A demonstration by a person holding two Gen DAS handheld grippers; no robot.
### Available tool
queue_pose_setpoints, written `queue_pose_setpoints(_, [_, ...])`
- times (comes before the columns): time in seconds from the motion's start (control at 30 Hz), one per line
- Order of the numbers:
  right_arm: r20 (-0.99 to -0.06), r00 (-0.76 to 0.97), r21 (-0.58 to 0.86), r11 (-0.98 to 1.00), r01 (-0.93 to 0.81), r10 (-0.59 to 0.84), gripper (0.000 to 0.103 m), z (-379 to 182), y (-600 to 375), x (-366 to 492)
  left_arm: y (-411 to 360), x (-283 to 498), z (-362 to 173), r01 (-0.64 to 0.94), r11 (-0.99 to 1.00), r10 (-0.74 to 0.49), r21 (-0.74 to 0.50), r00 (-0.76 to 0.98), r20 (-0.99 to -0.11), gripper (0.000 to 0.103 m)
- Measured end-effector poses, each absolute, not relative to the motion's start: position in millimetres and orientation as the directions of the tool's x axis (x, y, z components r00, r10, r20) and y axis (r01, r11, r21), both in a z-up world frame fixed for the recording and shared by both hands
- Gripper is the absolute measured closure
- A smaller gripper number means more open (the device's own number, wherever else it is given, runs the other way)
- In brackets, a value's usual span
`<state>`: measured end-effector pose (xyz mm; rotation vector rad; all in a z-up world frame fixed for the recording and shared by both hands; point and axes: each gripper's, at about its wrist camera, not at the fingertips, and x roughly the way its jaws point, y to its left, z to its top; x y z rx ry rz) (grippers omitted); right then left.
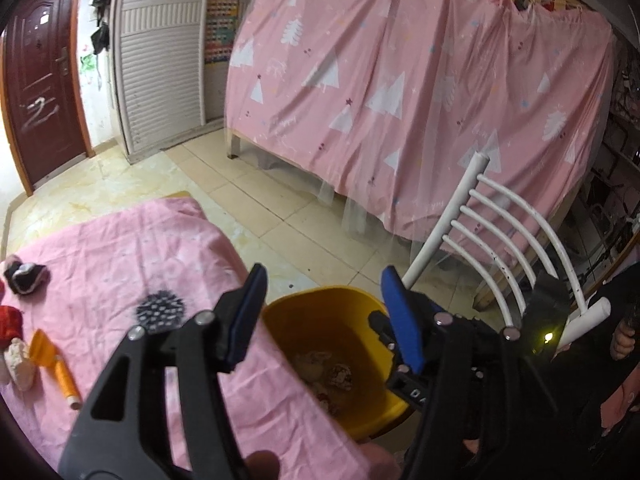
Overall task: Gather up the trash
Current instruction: 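Carry both items over the yellow bin and open both tools to drop them, then move back to the bed and grasp the black plastic bag with the left tool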
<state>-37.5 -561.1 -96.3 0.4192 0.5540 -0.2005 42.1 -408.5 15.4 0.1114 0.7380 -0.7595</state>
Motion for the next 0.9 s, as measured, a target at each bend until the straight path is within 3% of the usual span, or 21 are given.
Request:
queue_pose_setpoints(0.27, [-0.452,0.892,0.339,0.921,0.195,-0.022,0.033,-62,-520,-42,-342,39,40,0.59,0.799,-0.535,-0.12,0.605,-0.589,0.013])
queue_pose_setpoints(0.9, [-0.513,0.847,0.193,0.98,-0.044,0.139,0.028,-32,-377,25,-153,103,48,0.3,0.953,-0.268,-0.041,0.772,-0.577,0.009])
